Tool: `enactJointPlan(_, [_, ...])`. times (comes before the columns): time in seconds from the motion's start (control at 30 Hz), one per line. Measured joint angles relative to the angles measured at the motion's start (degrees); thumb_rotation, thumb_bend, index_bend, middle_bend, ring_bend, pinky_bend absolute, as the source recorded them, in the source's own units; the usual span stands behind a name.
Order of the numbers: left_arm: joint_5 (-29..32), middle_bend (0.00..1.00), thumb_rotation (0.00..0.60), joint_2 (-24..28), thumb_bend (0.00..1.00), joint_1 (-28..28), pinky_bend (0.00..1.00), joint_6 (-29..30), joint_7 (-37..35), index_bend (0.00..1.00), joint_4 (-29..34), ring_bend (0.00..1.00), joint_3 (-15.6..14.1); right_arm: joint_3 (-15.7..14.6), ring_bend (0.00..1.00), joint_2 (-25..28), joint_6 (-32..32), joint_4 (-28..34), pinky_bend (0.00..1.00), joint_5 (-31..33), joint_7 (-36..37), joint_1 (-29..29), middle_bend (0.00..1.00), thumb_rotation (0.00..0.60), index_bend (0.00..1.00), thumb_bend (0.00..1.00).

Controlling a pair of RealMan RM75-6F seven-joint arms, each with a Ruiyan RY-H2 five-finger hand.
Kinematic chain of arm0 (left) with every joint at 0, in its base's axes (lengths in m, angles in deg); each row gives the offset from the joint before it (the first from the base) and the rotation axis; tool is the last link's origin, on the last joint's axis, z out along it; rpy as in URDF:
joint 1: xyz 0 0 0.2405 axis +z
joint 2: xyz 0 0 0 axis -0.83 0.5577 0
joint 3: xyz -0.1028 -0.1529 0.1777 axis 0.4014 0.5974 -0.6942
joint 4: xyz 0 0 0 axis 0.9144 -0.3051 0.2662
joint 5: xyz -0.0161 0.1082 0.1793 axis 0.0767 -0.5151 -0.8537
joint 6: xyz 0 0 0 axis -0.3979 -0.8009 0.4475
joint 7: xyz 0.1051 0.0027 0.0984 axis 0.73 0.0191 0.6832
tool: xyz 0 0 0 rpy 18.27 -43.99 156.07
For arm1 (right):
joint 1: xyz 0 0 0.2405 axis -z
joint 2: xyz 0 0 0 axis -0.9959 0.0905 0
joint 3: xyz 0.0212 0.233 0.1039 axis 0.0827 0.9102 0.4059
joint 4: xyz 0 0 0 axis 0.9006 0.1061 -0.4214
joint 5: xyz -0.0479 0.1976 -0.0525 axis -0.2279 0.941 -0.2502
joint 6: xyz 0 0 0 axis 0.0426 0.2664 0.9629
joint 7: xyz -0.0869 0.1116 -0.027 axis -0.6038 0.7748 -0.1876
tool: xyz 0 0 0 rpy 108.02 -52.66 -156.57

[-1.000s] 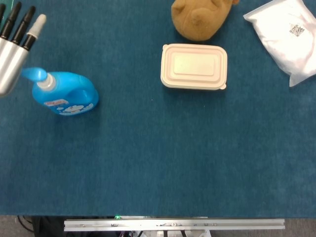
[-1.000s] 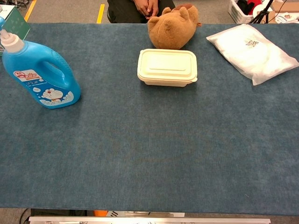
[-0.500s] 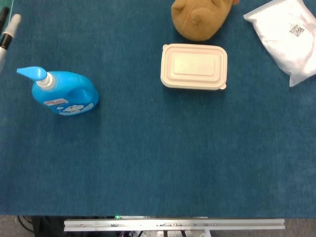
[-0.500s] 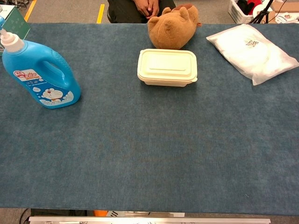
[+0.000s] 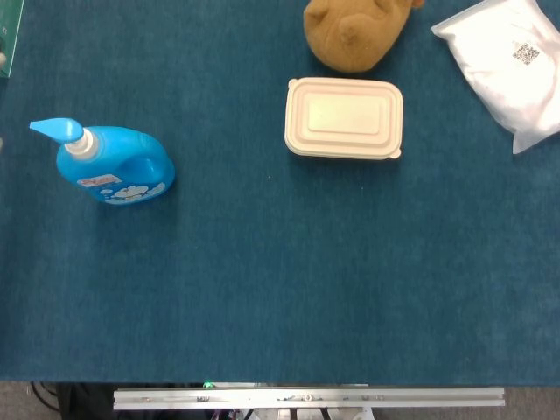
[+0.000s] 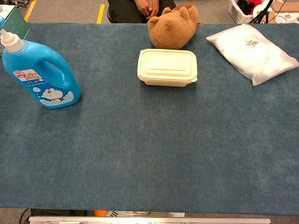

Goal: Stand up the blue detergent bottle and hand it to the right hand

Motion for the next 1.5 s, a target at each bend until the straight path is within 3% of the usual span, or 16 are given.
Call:
enactJointPlan(0.23, [-3.0, 0.14, 0.6, 2.66, 0.15, -0.31, 0.22, -6.02, -19.21, 0.15, -0.93, 0.12, -1.72, -0.11, 0.11, 0.27, 0.2, 0.43, 0.26, -0.59, -0.08, -0.03, 0.21, 0.6, 0.06, 0.11])
enactJointPlan(0.6, [-11.15, 0.17, 0.6, 3.89, 0.14, -0.51, 0.22, -8.71, -51.02, 0.15, -3.43, 0.12, -5.5, -0.39, 0.11, 0.3, 0.49, 0.57, 0.26, -1.5, 0.05, -0.01, 0.21, 0.6, 0.06, 0.11])
enactJointPlan(0.7, [-12.58, 0.17, 0.6, 3.61, 0.14, -0.5, 0.22, -8.7, -56.31, 0.15, -3.78, 0.12, -6.77, -0.39, 0.11, 0.25, 0.73, 0.56, 0.26, -1.5, 0.01, 0.07, 0.21, 0.6, 0.06, 0.11])
enactJointPlan(1.0, [-9.49, 0.16, 0.6, 0.04, 0.14, 0.2, 0.22, -8.43, -53.34, 0.15, -2.24, 0.13, -7.33, -0.5, 0.11, 0.17, 0.37, 0.44, 0.26, -1.68, 0.27, -0.19, 0.21, 0.6, 0.06, 0.11])
enactJointPlan(1.5, [0.78, 0.17, 0.6, -7.01, 0.14, 0.16, 0.22, -9.92, -43.59, 0.15, 1.7, 0.14, -4.17, -0.71, 0.11, 0.34, 0.64, -0.26, 0.26, -1.64, 1.51, 0.07, 0.21, 0.6, 0.06, 0.11])
